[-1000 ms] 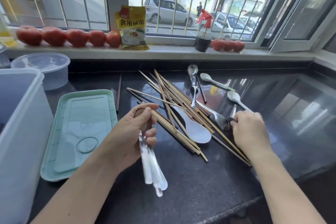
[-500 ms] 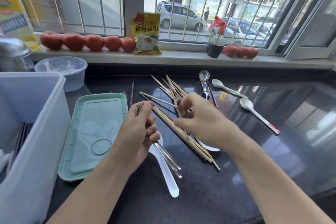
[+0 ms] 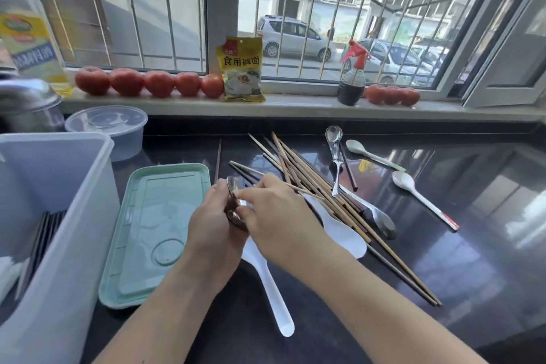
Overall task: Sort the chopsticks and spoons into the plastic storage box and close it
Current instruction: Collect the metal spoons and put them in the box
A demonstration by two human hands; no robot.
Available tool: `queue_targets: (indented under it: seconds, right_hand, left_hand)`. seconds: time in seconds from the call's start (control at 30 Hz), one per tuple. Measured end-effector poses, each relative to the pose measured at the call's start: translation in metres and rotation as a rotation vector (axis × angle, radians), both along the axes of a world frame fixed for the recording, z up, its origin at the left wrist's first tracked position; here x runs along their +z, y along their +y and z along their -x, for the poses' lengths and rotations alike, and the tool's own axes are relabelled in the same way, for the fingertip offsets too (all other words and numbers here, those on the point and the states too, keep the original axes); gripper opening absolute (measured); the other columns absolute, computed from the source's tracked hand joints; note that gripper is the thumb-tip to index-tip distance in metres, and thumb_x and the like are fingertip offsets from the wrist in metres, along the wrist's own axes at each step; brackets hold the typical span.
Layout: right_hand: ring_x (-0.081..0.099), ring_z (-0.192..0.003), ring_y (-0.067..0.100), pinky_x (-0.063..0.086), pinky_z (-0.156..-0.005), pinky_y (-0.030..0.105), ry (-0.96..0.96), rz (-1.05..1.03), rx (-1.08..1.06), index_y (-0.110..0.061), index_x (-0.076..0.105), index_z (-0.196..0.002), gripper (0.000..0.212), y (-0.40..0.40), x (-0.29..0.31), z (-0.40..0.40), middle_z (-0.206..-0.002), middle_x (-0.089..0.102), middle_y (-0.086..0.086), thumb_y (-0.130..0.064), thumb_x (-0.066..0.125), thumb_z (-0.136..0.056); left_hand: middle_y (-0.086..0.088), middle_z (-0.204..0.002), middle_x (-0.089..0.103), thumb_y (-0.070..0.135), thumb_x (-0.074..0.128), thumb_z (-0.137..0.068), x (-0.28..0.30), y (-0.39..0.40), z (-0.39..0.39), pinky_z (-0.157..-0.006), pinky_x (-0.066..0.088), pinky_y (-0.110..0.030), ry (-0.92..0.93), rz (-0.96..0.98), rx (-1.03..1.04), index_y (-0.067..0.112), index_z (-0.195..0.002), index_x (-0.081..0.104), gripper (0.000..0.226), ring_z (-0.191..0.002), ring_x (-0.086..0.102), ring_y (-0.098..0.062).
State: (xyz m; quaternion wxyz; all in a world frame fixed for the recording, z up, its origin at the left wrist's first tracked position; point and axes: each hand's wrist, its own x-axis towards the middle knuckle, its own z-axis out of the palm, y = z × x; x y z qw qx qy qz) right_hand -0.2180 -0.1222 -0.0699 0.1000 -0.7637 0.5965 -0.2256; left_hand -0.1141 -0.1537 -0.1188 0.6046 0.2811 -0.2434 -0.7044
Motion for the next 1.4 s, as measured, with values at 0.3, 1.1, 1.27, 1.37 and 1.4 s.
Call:
queue_targets:
  seconds: [0.3, 1.1, 1.27, 1.37, 1.4]
  right_hand:
    - [0.044, -0.091, 0.022, 0.048, -0.080, 0.038, 0.278, 0.087, 0.183, -0.023, 0.069, -0.113, 0.024, -0.005, -0.011, 0.016, -0.093, 0.042, -0.001, -0.015, 0.050, -0.099]
    - [0.045, -0.129, 0.013, 0.035, -0.115, 0.040, -0.321, -0.321, -0.590, -0.037, 0.045, -0.146, 0.069, 0.033, -0.053, 0.222, -0.129, 0.057, -0.012, -0.042, 0.077, -0.086]
    - [0.058, -0.111, 0.021, 0.042, -0.095, 0.029, -0.204, -0.048, -0.675, -0.023, 0.063, -0.133, 0.046, 0.027, -0.062, 0.213, -0.114, 0.067, -0.002, -0.023, 0.074, -0.088]
    - [0.064, -0.098, 0.018, 0.047, -0.090, 0.031, -0.340, 0.051, -0.725, -0.022, 0.071, -0.117, 0.030, 0.025, -0.068, 0.218, -0.097, 0.070, -0.005, -0.011, 0.068, -0.089]
    - [0.066, -0.095, 0.019, 0.049, -0.089, 0.033, -0.441, 0.064, -0.726, -0.021, 0.072, -0.113, 0.027, 0.024, -0.068, 0.220, -0.094, 0.071, -0.004, -0.007, 0.067, -0.090]
  left_hand:
    - [-0.010, -0.082, 0.057, 0.039, 0.045, -0.108, 0.007, 0.003, -0.001, -0.079, 0.047, -0.036, 0.029, -0.101, -0.099, 0.013, -0.116, 0.056, 0.030, -0.075, 0.058, -0.022]
    - [-0.004, -0.063, 0.037, -0.013, 0.029, -0.093, 0.011, 0.002, -0.003, -0.063, 0.044, -0.034, 0.089, -0.149, 0.030, 0.012, -0.108, 0.047, 0.034, -0.052, 0.037, -0.016]
    - [-0.006, -0.065, 0.038, -0.012, 0.032, -0.093, 0.012, 0.006, 0.000, -0.059, 0.041, -0.033, 0.051, -0.141, 0.029, 0.011, -0.108, 0.050, 0.033, -0.053, 0.035, -0.017]
    - [-0.006, -0.067, 0.042, -0.010, 0.035, -0.093, 0.014, 0.008, -0.001, -0.054, 0.040, -0.032, 0.033, -0.106, 0.000, 0.010, -0.108, 0.053, 0.030, -0.054, 0.036, -0.017]
    - [-0.006, -0.068, 0.044, -0.009, 0.036, -0.094, 0.015, 0.008, -0.001, -0.052, 0.039, -0.031, 0.027, -0.098, -0.011, 0.010, -0.108, 0.053, 0.029, -0.054, 0.035, -0.017]
